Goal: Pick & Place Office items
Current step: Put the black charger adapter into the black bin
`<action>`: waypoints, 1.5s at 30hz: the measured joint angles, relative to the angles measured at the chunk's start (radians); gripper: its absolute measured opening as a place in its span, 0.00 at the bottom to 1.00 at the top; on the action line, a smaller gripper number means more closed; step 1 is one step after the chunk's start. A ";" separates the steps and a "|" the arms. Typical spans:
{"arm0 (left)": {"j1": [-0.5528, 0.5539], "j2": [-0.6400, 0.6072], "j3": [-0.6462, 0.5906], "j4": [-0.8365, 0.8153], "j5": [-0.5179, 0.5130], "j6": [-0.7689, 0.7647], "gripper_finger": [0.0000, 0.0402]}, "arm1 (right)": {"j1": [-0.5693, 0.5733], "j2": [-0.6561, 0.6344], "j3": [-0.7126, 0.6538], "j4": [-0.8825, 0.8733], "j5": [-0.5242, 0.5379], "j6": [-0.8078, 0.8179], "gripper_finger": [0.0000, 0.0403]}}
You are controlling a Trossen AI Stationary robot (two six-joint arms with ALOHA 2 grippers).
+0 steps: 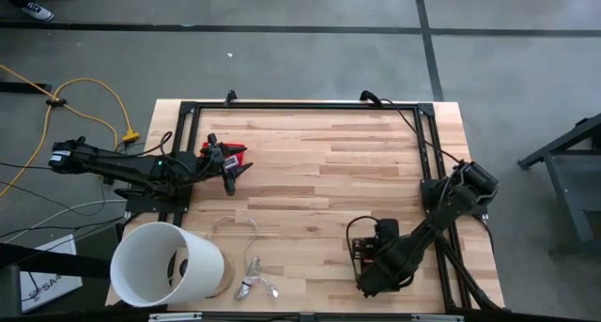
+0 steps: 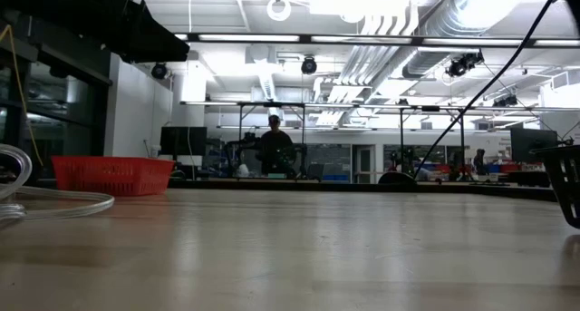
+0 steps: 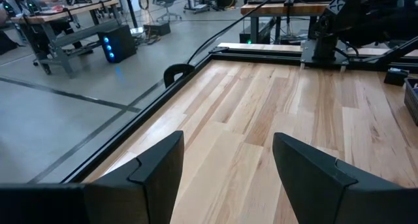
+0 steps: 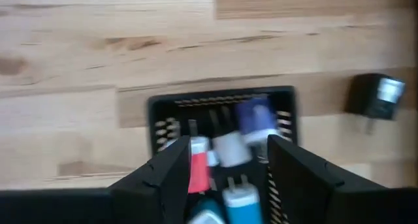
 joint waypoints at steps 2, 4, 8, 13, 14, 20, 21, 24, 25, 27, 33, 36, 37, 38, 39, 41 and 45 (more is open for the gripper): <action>0.000 0.000 0.000 0.000 0.000 0.000 0.57 | 0.013 -0.005 0.000 -0.028 -0.025 0.027 0.47; 0.000 0.000 0.000 0.000 0.000 0.000 0.57 | 0.028 -0.005 0.000 -0.042 -0.045 0.064 0.47; 0.000 0.000 0.000 0.000 0.000 0.000 0.57 | 0.066 -0.005 0.000 -0.052 -0.057 0.139 0.47; 0.000 0.000 0.000 0.000 0.000 0.000 0.57 | 0.078 -0.005 0.000 -0.085 -0.100 0.144 0.47; 0.000 0.000 0.000 0.000 0.000 0.000 0.57 | 0.073 -0.005 0.000 -0.099 -0.113 0.144 0.47; 0.000 0.000 0.000 0.000 0.000 0.000 0.57 | 0.040 -0.049 -0.001 -0.147 -0.094 0.143 0.47; 0.000 0.000 0.000 0.000 0.000 0.000 0.57 | 0.036 -0.059 -0.001 -0.148 -0.068 0.141 0.47; 0.000 0.000 0.000 0.000 0.000 0.000 0.57 | 0.024 -0.096 -0.001 -0.148 0.045 0.110 0.47; 0.000 0.000 0.000 0.000 0.000 0.000 0.57 | 0.017 -0.110 -0.001 -0.149 0.076 0.095 0.47; 0.000 0.000 0.000 0.000 0.000 0.000 0.57 | -0.002 -0.138 -0.013 -0.147 0.103 0.081 0.47; 0.000 0.000 0.000 0.000 0.000 0.000 0.57 | -0.089 -0.303 -0.192 -0.096 0.072 -0.010 0.47; 0.000 0.000 0.000 0.000 0.000 0.000 0.57 | -0.128 -0.395 -0.306 -0.008 0.062 -0.049 0.47; 0.000 0.000 0.000 0.000 0.000 0.000 0.57 | -0.139 -0.426 -0.343 0.021 0.042 -0.051 0.47; 0.000 0.000 0.000 0.000 0.000 0.000 0.57 | -0.146 -0.453 -0.378 0.046 0.017 -0.050 0.47; 0.000 0.000 0.000 0.000 0.000 0.000 0.57 | -0.152 -0.478 -0.412 0.075 -0.013 -0.041 0.47; 0.000 0.000 0.000 0.000 0.000 0.000 0.57 | -0.156 -0.518 -0.473 0.134 -0.071 -0.012 0.47; 0.000 0.000 0.000 0.000 0.000 0.000 0.57 | -0.139 -0.563 -0.563 0.220 -0.199 0.071 0.47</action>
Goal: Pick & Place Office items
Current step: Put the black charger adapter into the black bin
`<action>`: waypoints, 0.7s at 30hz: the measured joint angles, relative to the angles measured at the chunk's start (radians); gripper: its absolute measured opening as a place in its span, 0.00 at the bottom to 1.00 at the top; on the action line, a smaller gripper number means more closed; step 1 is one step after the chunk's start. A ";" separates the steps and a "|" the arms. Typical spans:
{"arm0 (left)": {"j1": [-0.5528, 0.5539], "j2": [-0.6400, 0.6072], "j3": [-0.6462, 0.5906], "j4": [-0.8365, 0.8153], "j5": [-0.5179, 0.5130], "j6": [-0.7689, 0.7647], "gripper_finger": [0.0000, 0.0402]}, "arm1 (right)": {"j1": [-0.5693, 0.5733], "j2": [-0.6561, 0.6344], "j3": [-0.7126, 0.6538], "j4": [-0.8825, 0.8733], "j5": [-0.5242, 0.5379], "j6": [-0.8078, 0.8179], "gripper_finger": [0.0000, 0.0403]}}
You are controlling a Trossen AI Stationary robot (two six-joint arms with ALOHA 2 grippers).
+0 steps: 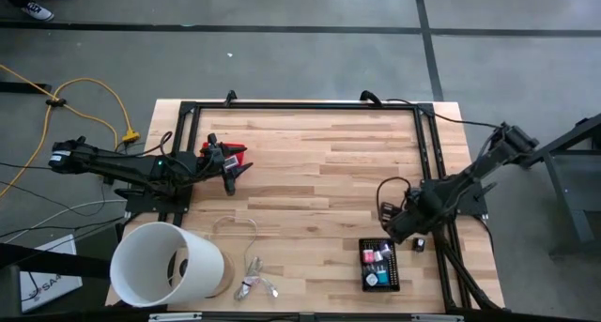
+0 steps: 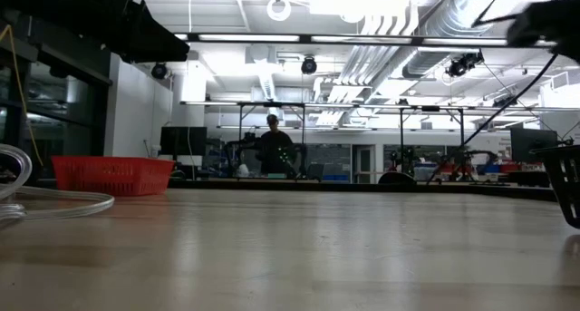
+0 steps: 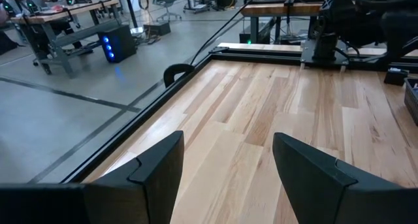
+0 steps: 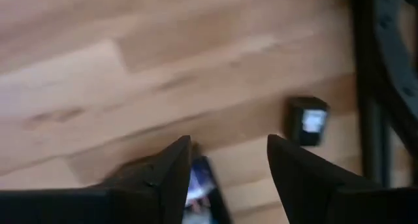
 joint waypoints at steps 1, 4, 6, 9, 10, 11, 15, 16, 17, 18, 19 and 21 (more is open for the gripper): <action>0.000 0.000 0.000 0.000 0.000 0.000 0.57 | 0.010 -0.004 -0.013 0.012 -0.026 0.021 0.47; 0.000 0.000 0.000 0.000 0.000 0.000 0.57 | 0.041 -0.004 -0.035 0.031 -0.086 0.074 0.47; 0.000 0.000 0.000 0.000 0.000 0.000 0.57 | 0.060 -0.004 -0.039 0.047 -0.106 0.090 0.47; 0.000 0.000 0.000 0.000 0.000 0.000 0.57 | 0.077 0.013 -0.044 0.052 -0.119 0.101 0.47; 0.000 0.000 0.000 0.000 0.000 0.000 0.57 | 0.078 0.023 -0.045 0.054 -0.113 0.102 0.47; 0.000 0.000 0.000 0.000 0.000 0.000 0.57 | 0.078 0.033 -0.045 0.056 -0.099 0.102 0.47; 0.000 0.000 0.000 0.000 0.000 0.000 0.57 | 0.082 0.045 -0.045 0.065 -0.001 0.099 0.47; 0.000 0.000 0.000 0.000 0.000 0.000 0.57 | 0.087 0.045 -0.045 0.067 0.009 0.106 0.47; 0.000 0.000 0.000 0.000 0.000 0.000 0.57 | 0.094 0.045 -0.045 0.067 0.004 0.119 0.47; 0.000 0.000 0.000 0.000 0.000 0.000 0.57 | 0.100 0.044 -0.045 0.065 -0.010 0.132 0.47; 0.000 0.000 0.000 0.000 0.000 0.000 0.57 | 0.105 0.044 -0.045 0.063 -0.027 0.141 0.47; 0.000 0.000 0.000 0.000 0.000 0.000 0.57 | 0.117 0.043 -0.044 0.061 -0.050 0.156 0.47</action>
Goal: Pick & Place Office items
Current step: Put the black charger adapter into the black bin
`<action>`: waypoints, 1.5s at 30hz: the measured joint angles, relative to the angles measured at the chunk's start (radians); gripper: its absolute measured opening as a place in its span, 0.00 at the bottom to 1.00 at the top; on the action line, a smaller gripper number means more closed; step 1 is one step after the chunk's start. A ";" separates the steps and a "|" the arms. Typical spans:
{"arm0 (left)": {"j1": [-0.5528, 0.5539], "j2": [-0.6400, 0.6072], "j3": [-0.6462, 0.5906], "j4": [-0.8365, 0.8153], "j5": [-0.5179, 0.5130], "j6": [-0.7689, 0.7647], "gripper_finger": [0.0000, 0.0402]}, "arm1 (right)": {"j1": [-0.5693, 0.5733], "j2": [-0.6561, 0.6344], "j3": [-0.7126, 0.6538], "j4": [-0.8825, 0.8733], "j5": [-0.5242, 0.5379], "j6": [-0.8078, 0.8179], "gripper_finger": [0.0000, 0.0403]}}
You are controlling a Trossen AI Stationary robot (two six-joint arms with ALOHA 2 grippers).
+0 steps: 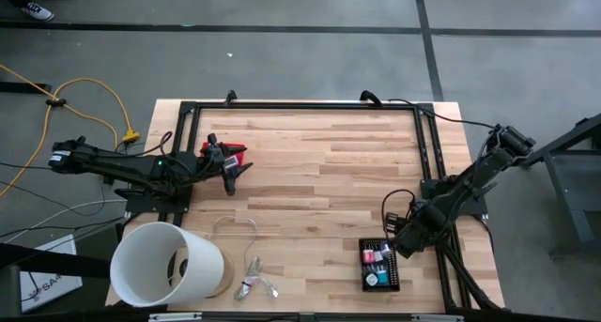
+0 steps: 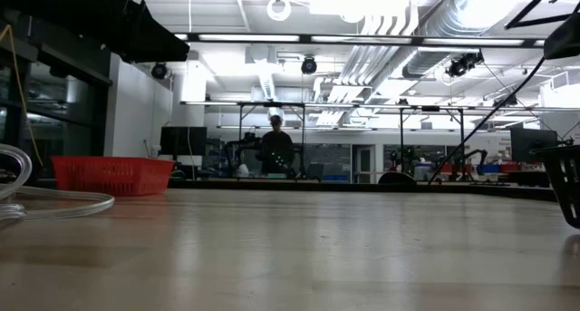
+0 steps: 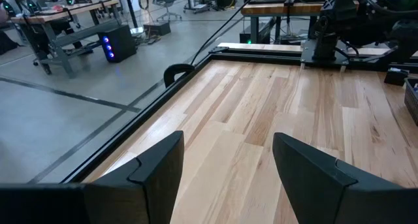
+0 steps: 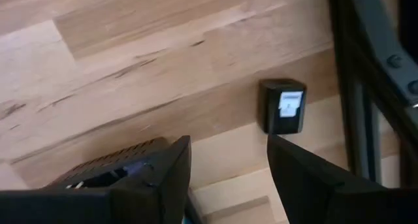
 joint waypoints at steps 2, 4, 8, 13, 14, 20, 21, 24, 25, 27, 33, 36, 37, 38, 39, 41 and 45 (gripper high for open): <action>0.000 0.000 0.000 0.000 0.000 0.000 0.57 | 0.021 0.000 0.000 -0.011 0.003 0.015 0.47; 0.000 0.000 0.000 0.000 0.000 0.000 0.57 | 0.041 0.000 0.000 -0.014 0.019 0.044 0.47; 0.000 0.000 0.000 0.000 0.000 0.000 0.57 | 0.081 0.000 0.000 -0.016 0.034 0.105 0.47; 0.000 0.000 0.000 0.000 0.000 0.000 0.57 | 0.126 0.030 0.000 -0.031 0.016 0.108 0.47; 0.000 0.000 0.000 0.000 0.000 0.000 0.57 | 0.135 0.040 0.000 -0.030 0.014 0.108 0.47; 0.000 0.000 0.000 0.000 0.000 0.000 0.57 | 0.176 0.104 0.000 -0.028 0.014 0.113 0.47; 0.000 0.000 0.000 0.000 0.000 0.000 0.57 | 0.181 0.112 0.000 -0.026 0.013 0.117 0.47; 0.000 0.000 0.000 0.000 0.000 0.000 0.57 | 0.191 0.129 0.000 -0.018 0.005 0.126 0.47; 0.000 0.000 0.000 0.000 0.000 0.000 0.57 | 0.193 0.135 0.000 -0.017 -0.001 0.127 0.47; 0.000 0.000 0.000 0.000 0.000 0.000 0.57 | 0.196 0.147 0.000 -0.013 -0.014 0.131 0.47; 0.000 0.000 0.000 0.000 0.000 0.000 0.57 | 0.203 0.174 0.000 0.001 -0.035 0.134 0.47; 0.000 0.000 0.000 0.000 0.000 0.000 0.57 | 0.203 0.186 0.000 0.005 -0.035 0.134 0.47; 0.000 0.000 0.000 0.000 0.000 0.000 0.57 | 0.203 0.191 0.000 0.005 -0.035 0.134 0.47; 0.000 0.000 0.000 0.000 0.000 0.000 0.57 | 0.203 0.196 0.000 0.005 -0.035 0.134 0.47; 0.000 0.000 0.000 0.000 0.000 0.000 0.57 | 0.203 0.202 0.000 0.006 -0.035 0.133 0.47; 0.000 0.000 0.000 0.000 0.000 0.000 0.57 | 0.203 0.213 0.000 0.010 -0.035 0.133 0.47; 0.000 0.000 0.000 0.000 0.000 0.000 0.57 | 0.203 0.238 0.000 0.023 -0.035 0.132 0.47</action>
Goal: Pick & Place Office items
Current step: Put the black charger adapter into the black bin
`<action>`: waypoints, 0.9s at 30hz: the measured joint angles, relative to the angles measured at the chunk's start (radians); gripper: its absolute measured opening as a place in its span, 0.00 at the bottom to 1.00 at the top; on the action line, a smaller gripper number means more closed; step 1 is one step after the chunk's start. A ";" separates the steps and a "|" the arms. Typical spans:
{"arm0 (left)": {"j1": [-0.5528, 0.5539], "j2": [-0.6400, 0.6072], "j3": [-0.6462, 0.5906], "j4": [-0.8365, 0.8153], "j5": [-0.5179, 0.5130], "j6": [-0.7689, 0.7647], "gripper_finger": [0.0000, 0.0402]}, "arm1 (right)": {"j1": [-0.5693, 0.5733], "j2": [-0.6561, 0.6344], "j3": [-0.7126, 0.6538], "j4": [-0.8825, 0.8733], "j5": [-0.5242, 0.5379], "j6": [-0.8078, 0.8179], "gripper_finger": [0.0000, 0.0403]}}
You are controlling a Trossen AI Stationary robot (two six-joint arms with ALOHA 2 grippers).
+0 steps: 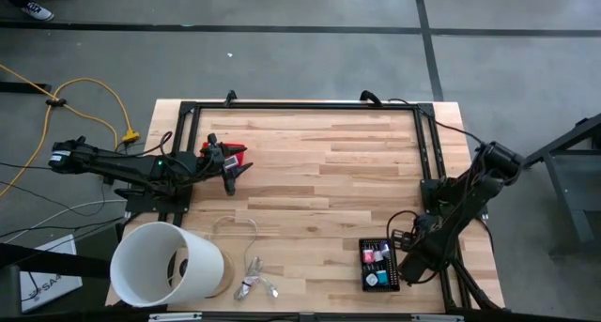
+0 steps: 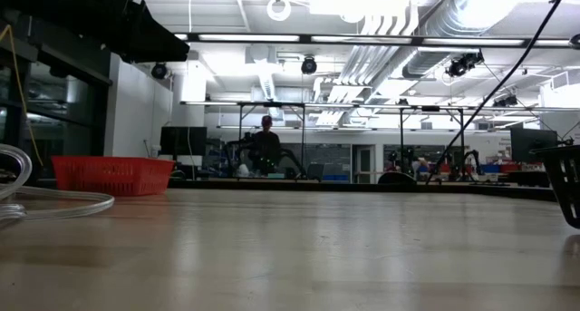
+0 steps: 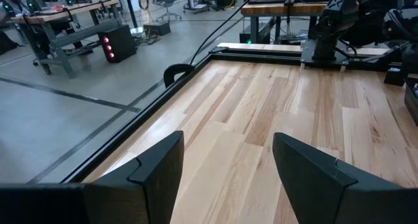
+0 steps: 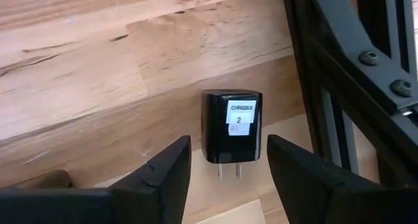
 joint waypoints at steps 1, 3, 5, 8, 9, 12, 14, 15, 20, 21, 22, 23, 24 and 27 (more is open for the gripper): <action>0.000 0.000 0.000 0.000 0.000 0.000 0.57 | 0.001 0.006 0.000 0.003 0.000 -0.001 0.47; 0.000 0.000 0.000 0.000 0.000 0.000 0.57 | 0.007 0.018 0.000 0.006 0.000 -0.001 0.47; 0.000 0.000 0.000 0.000 0.000 0.000 0.57 | 0.013 0.032 0.000 0.012 0.000 0.000 0.47; 0.000 0.000 0.000 0.000 0.000 0.000 0.57 | 0.013 0.052 0.000 0.020 -0.006 0.001 0.47; 0.000 0.000 0.000 0.000 0.000 0.000 0.57 | 0.013 0.057 0.000 0.021 -0.007 0.001 0.47; 0.000 0.000 0.000 0.000 0.000 0.000 0.57 | 0.013 0.070 0.000 0.024 -0.008 0.001 0.47; 0.000 0.000 0.000 0.000 0.000 0.000 0.57 | 0.012 0.077 0.000 0.024 -0.007 0.002 0.47; 0.000 0.000 0.000 0.000 0.000 0.000 0.57 | 0.012 0.080 0.000 0.024 -0.007 0.001 0.47; 0.000 0.000 0.000 0.000 0.000 0.000 0.57 | 0.012 0.090 0.000 0.024 -0.007 0.002 0.47; 0.000 0.000 0.000 0.000 0.000 0.000 0.57 | 0.012 0.090 0.000 0.024 -0.007 0.002 0.47; 0.000 0.000 0.000 0.000 0.000 0.000 0.57 | 0.012 0.090 0.000 0.024 -0.007 0.002 0.47; 0.000 0.000 0.000 0.000 0.000 0.000 0.57 | 0.012 0.090 0.000 0.024 -0.008 0.002 0.47; 0.000 0.000 0.000 0.000 0.000 0.000 0.57 | 0.010 0.090 0.000 0.022 -0.008 0.002 0.47; 0.000 0.000 0.000 0.000 0.000 0.000 0.57 | 0.003 0.090 0.000 0.016 -0.012 0.002 0.47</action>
